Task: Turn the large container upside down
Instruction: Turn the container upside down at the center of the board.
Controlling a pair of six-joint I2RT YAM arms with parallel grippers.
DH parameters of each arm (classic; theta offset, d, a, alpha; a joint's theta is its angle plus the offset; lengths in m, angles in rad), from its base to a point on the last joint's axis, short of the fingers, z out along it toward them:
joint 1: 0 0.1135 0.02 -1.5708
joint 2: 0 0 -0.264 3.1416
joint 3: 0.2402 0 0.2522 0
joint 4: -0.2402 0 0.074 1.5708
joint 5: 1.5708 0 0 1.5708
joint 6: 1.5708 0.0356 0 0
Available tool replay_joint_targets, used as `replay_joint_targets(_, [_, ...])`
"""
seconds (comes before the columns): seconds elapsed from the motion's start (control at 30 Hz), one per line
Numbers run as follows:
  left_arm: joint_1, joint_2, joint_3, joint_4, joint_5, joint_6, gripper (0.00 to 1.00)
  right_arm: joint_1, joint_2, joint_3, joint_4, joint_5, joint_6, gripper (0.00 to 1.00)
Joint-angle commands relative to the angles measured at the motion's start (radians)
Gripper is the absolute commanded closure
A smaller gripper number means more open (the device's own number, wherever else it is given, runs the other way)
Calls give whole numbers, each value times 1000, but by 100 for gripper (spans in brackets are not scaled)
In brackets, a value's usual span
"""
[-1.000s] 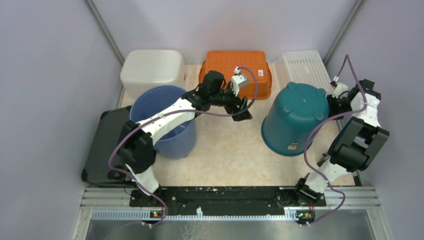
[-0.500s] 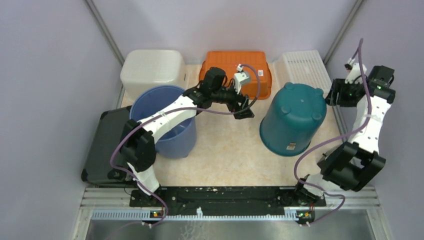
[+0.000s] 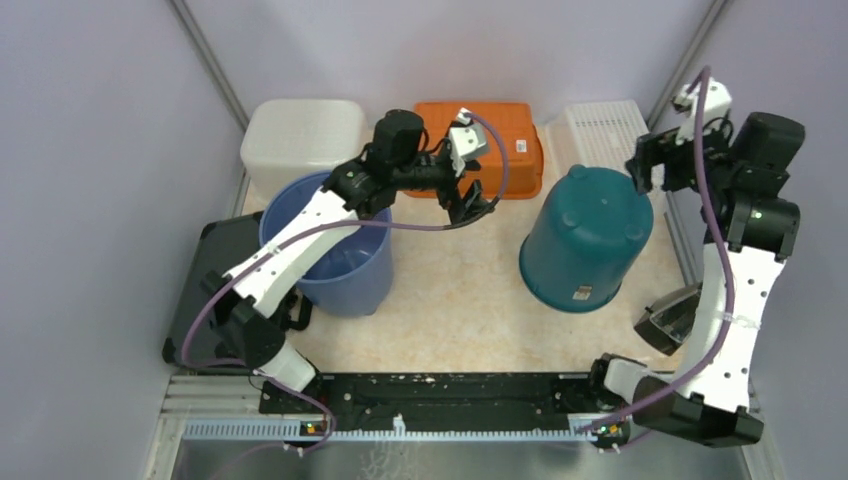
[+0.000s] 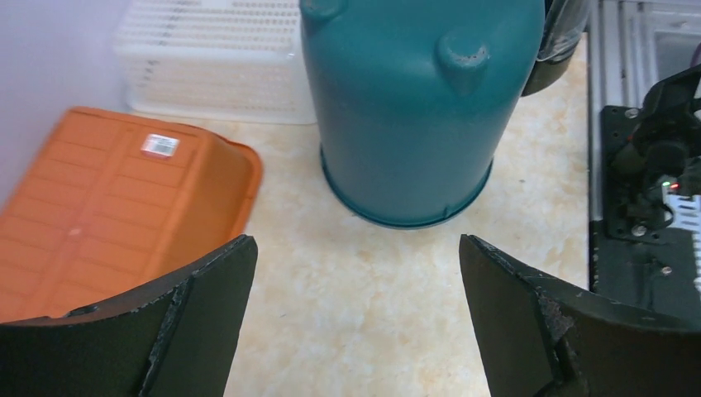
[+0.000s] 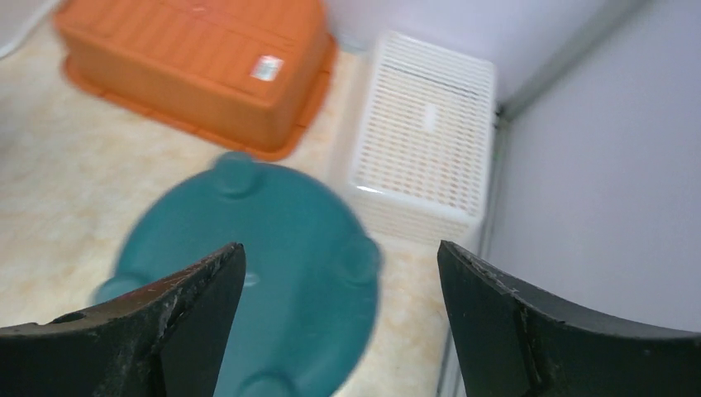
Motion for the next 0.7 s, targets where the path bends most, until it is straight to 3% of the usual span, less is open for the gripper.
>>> replay_joint_targets(0.0, [-4,-163,6,-83,-157,156,1,218,-74,-56,19,-13,-28,14])
replay_joint_targets(0.13, [-3,-309,-113,-80,-338,199,1,423,-96,-116,66,40,-32,13])
replay_joint_targets(0.33, [-3,-514,-288,-140,-423,322,1,687,-109,-240,121,277,-136,11])
replay_joint_targets(0.53, [21,-740,-489,-160,-384,432,1,756,-201,-435,162,411,-248,10])
replay_joint_targets(0.67, [70,-796,-557,-141,-338,418,1,764,-269,-553,208,518,-286,10])
